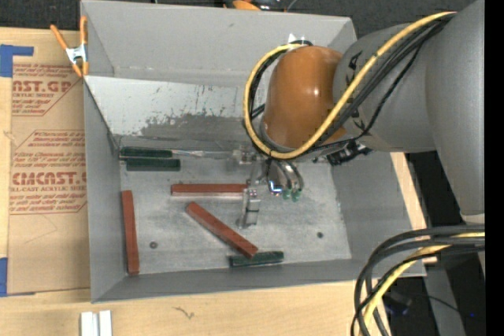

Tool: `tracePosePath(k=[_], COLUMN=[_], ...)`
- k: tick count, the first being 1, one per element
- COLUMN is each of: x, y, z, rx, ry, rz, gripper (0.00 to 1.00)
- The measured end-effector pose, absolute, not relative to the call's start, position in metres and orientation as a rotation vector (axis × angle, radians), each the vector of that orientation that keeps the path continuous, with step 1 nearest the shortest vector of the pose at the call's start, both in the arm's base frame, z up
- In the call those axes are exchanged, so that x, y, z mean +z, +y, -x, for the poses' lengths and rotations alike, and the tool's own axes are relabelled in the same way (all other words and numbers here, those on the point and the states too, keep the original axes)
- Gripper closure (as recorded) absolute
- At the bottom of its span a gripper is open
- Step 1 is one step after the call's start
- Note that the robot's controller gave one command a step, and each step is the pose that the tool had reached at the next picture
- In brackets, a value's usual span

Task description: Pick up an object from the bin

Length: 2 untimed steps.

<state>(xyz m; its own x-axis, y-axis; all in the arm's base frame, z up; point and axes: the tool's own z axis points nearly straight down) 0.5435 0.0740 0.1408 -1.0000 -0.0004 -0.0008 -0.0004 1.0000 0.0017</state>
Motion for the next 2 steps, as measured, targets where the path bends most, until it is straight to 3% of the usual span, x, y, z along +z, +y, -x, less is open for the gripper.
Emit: tracePosePath(k=[1, 2], x=[0.066, 0.11], y=[0.087, 0.099], z=[-0.586, -0.586], rx=[0.0, 0.001], ry=[3.139, 3.109], rz=[0.148, 0.418], gripper=[0.0, 0.0])
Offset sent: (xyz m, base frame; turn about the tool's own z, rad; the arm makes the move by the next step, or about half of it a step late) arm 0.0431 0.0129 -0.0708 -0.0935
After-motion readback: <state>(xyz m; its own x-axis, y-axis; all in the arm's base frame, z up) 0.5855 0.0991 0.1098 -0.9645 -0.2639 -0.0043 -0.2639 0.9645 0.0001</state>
